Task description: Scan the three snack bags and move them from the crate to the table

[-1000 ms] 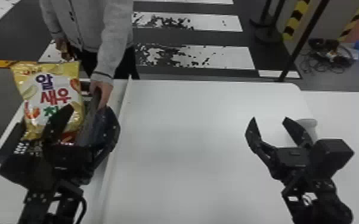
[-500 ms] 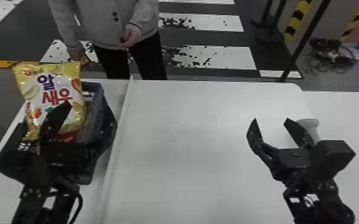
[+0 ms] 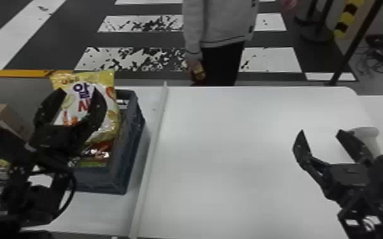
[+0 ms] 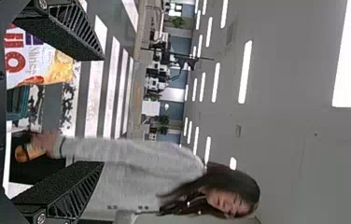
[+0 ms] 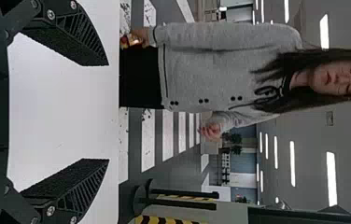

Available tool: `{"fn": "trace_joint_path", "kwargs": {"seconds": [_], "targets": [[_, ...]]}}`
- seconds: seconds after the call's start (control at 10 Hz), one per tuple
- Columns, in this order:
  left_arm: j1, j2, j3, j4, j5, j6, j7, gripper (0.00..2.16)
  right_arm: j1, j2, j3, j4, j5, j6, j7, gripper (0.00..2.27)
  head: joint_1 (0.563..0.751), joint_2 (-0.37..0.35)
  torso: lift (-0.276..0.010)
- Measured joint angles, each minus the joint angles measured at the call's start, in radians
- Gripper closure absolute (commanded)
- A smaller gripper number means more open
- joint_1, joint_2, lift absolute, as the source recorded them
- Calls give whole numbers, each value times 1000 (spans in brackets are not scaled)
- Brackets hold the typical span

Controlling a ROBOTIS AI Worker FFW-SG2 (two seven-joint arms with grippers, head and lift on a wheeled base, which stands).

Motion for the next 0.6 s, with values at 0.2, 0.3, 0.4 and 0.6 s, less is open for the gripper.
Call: {"fn": "trace_joint_path", "kwargs": {"seconds": [0.2, 0.3, 0.4, 0.6], "targets": [[-69, 7, 74, 42, 47, 144, -96, 73, -4, 0, 7, 11, 10, 6, 0, 154, 695, 143, -62], [-111, 12, 98, 61, 63, 232, -109, 73, -7, 0, 9, 20, 15, 11, 0, 154, 695, 156, -62], [-148, 21, 116, 80, 76, 285, -120, 80, -9, 1, 11, 26, 18, 17, 0, 154, 695, 161, -62], [-208, 56, 149, 126, 104, 330, -125, 83, -17, 3, 17, 35, 26, 34, 0, 154, 695, 192, -62]]}}
